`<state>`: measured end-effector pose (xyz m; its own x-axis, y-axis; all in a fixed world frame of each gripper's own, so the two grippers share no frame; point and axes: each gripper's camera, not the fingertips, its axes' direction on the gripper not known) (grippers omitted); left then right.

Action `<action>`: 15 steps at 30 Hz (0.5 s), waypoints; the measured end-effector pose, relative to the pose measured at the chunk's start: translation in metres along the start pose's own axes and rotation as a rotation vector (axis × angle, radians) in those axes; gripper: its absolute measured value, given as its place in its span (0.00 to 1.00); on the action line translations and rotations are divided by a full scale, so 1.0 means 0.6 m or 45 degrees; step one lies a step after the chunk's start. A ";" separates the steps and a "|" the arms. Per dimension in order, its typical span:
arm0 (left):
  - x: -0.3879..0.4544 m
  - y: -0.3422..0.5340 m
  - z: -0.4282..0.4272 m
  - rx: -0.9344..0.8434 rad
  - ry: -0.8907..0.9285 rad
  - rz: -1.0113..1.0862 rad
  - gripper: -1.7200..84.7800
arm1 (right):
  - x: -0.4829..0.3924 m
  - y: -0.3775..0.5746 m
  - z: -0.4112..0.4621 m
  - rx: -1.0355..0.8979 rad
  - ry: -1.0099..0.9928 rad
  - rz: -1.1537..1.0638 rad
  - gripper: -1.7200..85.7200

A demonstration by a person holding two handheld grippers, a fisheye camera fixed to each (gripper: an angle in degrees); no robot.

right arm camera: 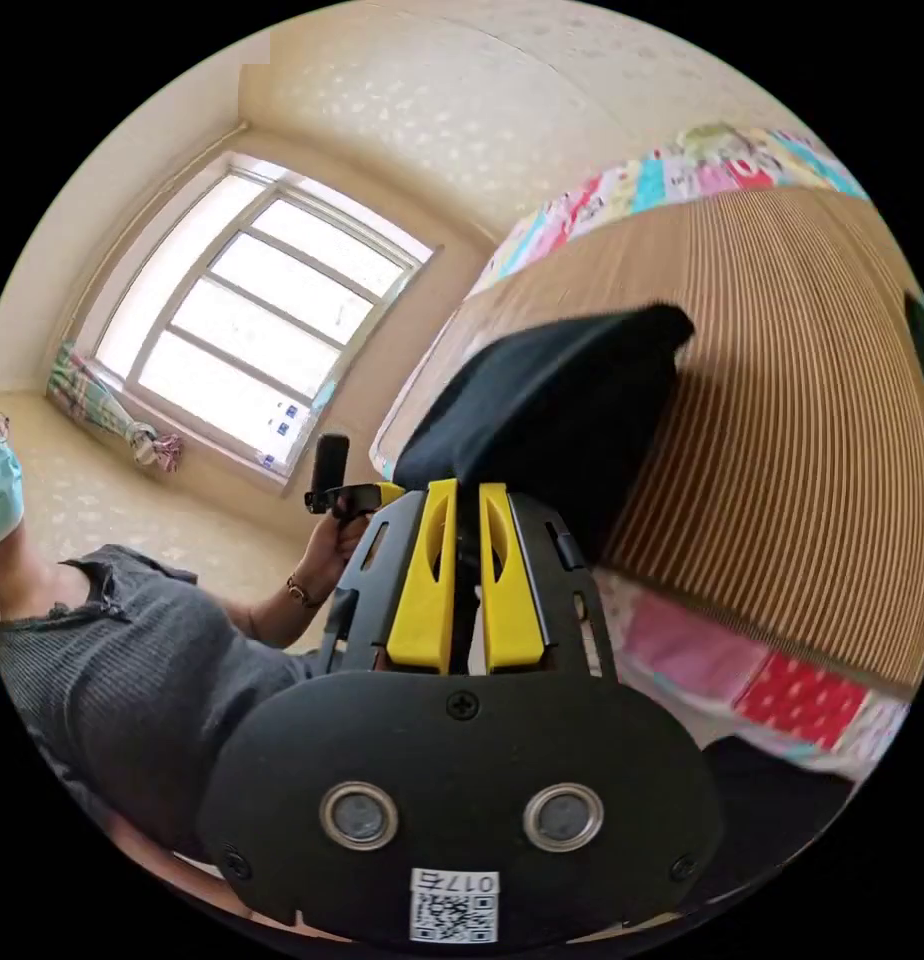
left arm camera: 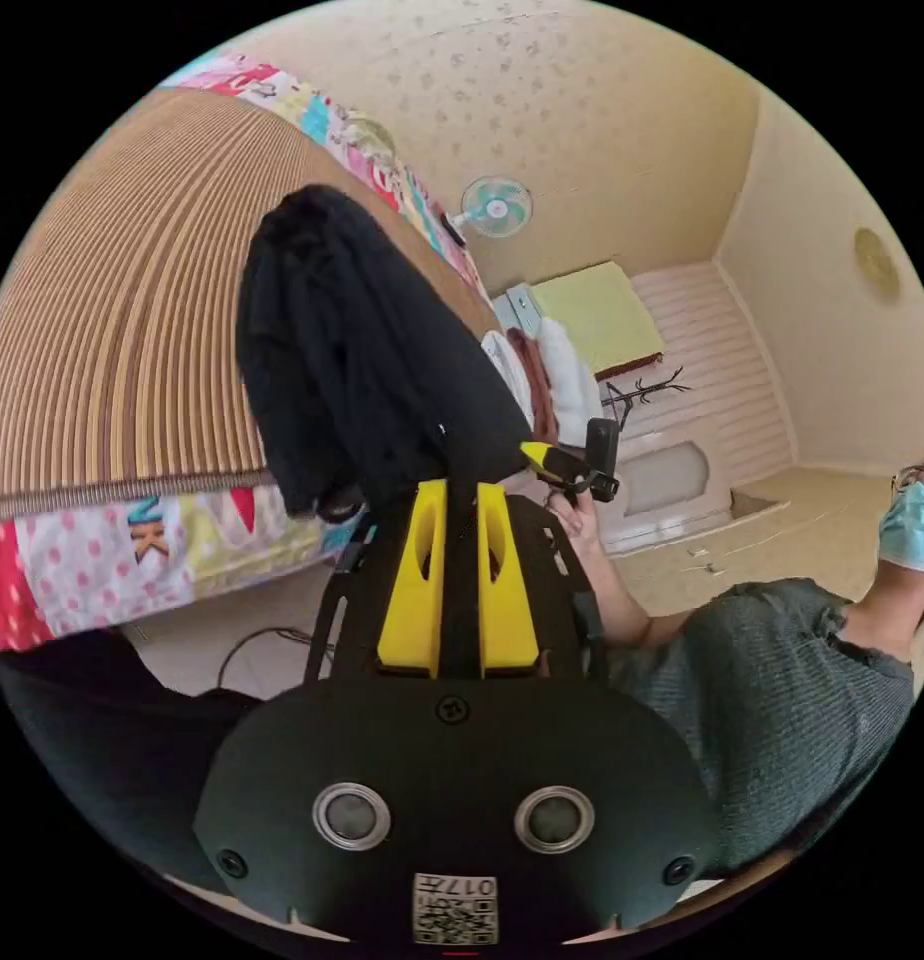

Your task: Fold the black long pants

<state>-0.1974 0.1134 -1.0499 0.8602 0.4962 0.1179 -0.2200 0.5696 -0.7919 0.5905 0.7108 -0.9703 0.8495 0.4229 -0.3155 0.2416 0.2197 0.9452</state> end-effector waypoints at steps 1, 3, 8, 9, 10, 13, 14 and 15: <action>-0.022 0.040 0.001 0.007 0.009 -0.074 0.07 | 0.011 0.023 0.007 -0.019 -0.004 0.046 0.05; -0.040 0.080 -0.009 0.027 -0.024 -0.160 0.04 | 0.036 0.083 0.005 -0.031 -0.024 0.186 0.06; -0.003 0.046 -0.058 0.094 -0.270 -0.053 0.01 | 0.037 0.040 -0.048 0.200 0.021 0.200 0.17; 0.004 0.036 -0.062 0.101 -0.293 -0.032 0.01 | 0.042 -0.002 -0.039 0.186 0.035 0.175 0.20; 0.019 0.017 -0.071 0.125 -0.314 0.013 0.01 | 0.045 -0.025 -0.029 0.168 0.042 0.158 0.22; 0.058 -0.010 -0.097 0.213 -0.303 0.111 0.01 | 0.060 -0.143 0.055 0.047 0.063 0.090 0.25; 0.070 -0.010 -0.105 0.244 -0.297 0.133 0.01 | 0.066 -0.189 0.102 -0.016 0.034 0.081 0.25; 0.075 -0.008 -0.109 0.258 -0.293 0.142 0.01 | 0.071 -0.232 0.158 -0.108 0.010 0.097 0.25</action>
<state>-0.1277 0.0901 -1.0802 0.7040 0.6850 0.1877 -0.4139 0.6105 -0.6752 0.6376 0.6152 -1.1072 0.8603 0.4478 -0.2439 0.1356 0.2601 0.9560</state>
